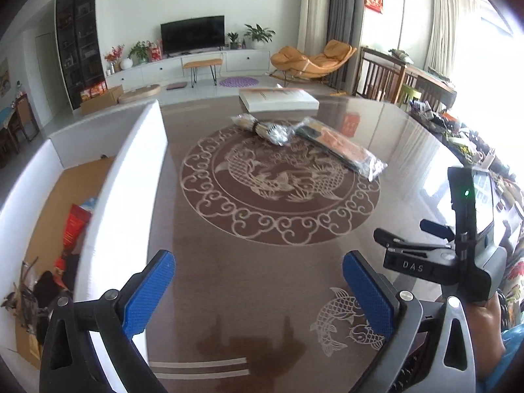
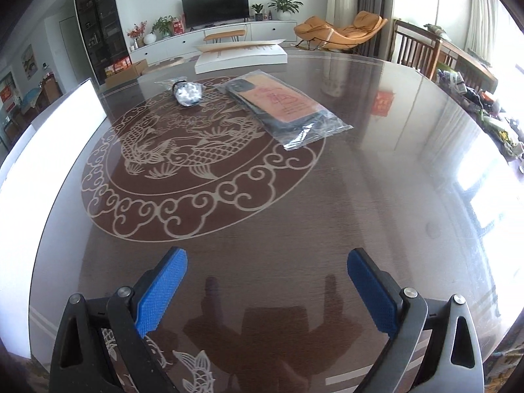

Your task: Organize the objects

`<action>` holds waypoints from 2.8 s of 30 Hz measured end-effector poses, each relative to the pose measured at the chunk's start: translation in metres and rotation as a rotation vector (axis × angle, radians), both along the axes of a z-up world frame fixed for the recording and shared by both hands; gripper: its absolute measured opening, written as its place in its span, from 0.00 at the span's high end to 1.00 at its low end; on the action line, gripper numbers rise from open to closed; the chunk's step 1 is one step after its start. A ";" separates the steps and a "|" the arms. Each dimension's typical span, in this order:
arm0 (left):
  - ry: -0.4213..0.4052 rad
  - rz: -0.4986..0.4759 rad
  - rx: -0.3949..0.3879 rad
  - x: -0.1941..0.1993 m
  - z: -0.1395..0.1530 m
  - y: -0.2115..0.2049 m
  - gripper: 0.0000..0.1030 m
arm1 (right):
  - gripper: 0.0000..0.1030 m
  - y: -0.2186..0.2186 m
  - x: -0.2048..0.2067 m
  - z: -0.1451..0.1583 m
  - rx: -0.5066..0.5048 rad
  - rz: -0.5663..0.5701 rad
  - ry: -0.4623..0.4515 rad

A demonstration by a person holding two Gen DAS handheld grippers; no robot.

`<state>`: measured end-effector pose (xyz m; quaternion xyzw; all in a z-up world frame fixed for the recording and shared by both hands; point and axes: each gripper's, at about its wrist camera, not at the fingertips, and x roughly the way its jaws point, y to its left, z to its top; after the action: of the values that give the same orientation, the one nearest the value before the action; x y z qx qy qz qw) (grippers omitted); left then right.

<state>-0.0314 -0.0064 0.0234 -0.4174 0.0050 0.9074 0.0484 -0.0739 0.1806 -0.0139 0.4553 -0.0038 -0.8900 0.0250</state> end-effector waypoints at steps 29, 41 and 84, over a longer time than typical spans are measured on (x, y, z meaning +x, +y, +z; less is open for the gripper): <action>-0.226 0.122 0.128 -0.159 -0.066 -0.007 0.00 | 0.00 0.028 -0.008 -0.022 0.044 -0.135 -0.018; -0.182 0.167 0.217 -0.319 -0.042 -0.009 0.00 | 0.00 0.028 -0.008 -0.022 0.044 -0.133 -0.018; -0.105 0.108 -0.040 -0.102 -0.088 -0.016 0.00 | 0.00 0.025 -0.012 -0.022 0.042 -0.128 -0.017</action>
<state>-0.1333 -0.0227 -0.0646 -0.4651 -0.0021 0.8852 -0.0085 -0.0854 0.2052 -0.0357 0.4621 -0.0143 -0.8857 -0.0414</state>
